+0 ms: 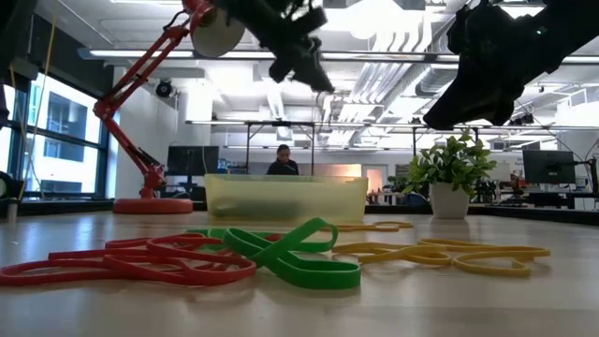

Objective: Pick and place rubber bands into bin
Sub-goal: Put the red rubber band into the yellow container

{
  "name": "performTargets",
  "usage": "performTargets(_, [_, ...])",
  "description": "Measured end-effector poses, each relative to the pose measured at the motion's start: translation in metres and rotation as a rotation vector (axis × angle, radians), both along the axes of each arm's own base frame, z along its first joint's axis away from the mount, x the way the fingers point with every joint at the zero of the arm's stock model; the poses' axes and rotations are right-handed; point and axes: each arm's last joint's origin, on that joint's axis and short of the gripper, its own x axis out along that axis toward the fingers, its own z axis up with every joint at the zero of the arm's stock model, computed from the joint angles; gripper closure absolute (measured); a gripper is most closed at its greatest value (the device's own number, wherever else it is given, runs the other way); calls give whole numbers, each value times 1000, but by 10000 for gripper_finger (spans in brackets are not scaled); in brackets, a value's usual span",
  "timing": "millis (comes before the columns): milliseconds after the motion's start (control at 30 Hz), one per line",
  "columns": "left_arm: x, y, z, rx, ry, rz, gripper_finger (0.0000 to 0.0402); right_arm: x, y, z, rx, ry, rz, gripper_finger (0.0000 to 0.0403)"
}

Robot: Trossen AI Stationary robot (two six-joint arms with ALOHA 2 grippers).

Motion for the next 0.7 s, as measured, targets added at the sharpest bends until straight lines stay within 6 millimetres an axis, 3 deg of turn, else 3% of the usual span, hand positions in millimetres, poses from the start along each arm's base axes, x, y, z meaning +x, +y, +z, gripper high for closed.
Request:
performTargets(333, [19, 9, -49, -110, 88, -49, 401, 0, 0, 0, 4, -2, -5, 330])
performTargets(700, [15, 7, -70, -192, 166, -60, 400, 0, 0, 0, 0, -5, -14, 330])
